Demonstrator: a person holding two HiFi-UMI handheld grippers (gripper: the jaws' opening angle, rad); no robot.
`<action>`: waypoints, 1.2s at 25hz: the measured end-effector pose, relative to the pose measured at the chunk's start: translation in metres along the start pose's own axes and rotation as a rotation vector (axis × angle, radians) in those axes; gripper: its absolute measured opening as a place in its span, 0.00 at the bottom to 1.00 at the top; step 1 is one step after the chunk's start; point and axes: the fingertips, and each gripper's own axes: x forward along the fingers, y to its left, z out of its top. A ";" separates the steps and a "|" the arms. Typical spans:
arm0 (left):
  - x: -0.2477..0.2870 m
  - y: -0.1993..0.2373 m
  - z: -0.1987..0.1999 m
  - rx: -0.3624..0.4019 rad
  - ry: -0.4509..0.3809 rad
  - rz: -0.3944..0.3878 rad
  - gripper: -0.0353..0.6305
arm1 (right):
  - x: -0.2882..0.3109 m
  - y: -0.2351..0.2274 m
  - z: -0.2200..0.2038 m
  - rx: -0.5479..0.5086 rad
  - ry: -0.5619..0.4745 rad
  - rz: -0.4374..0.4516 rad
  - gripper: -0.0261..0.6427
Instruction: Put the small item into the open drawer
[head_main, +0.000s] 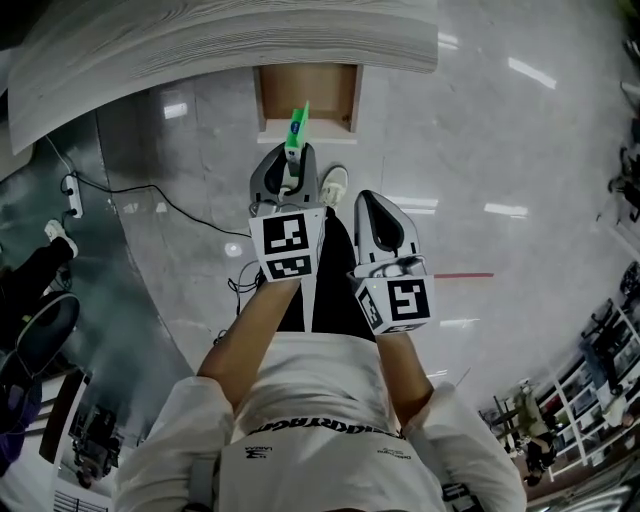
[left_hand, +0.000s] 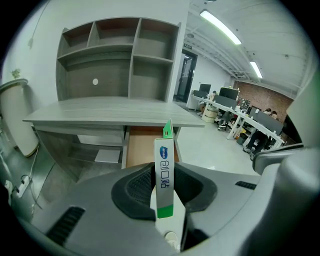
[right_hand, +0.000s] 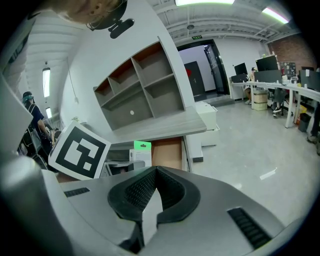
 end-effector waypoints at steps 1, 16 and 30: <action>0.004 0.001 -0.001 -0.005 0.002 0.002 0.20 | 0.001 -0.001 -0.001 -0.002 0.002 0.002 0.08; 0.059 0.012 -0.023 -0.019 0.073 0.033 0.20 | 0.014 -0.006 -0.018 0.010 0.035 0.015 0.08; 0.098 0.018 -0.033 -0.050 0.128 0.040 0.20 | 0.021 -0.015 -0.020 0.014 0.052 0.021 0.08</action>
